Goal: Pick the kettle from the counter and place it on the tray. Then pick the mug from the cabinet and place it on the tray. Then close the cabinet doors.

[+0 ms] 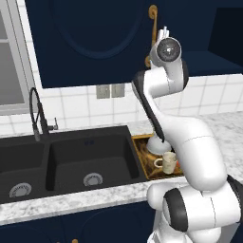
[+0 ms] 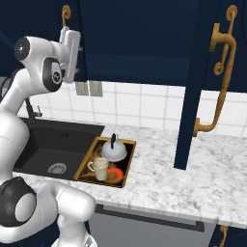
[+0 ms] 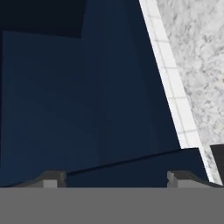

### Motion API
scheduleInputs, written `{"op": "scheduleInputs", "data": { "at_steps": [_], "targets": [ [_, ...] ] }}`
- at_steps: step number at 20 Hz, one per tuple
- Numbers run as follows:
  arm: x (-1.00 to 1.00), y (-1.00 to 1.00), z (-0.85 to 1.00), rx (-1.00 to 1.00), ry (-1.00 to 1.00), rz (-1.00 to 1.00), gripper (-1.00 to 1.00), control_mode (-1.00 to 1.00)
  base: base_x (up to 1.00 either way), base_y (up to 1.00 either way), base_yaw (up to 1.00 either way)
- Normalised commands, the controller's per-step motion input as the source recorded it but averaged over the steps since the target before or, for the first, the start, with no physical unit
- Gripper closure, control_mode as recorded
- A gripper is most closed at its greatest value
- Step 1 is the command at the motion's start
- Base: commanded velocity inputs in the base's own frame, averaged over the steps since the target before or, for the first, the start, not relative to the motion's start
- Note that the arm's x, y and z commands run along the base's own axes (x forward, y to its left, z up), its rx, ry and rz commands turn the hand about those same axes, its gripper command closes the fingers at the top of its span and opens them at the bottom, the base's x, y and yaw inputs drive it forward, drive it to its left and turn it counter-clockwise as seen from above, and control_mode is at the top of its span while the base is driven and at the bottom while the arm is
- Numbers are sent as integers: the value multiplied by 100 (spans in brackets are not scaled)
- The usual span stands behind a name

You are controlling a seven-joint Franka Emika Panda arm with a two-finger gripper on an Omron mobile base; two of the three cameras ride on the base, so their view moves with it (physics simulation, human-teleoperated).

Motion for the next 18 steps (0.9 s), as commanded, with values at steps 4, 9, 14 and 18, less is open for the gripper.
{"op": "scheduleInputs", "data": {
  "at_steps": [4, 9, 14, 18],
  "targets": [
    [51, 0, -27, 1, 4, 11, -100, -100, 0, 0, 0],
    [45, -24, -29, 0, 16, 1, -100, -100, 0, 0, 0],
    [2, -57, -24, 0, 11, 0, -100, -100, 0, 0, 0],
    [-21, -60, -31, 0, 1, 1, -100, -100, 0, 0, 0]
  ]
}}
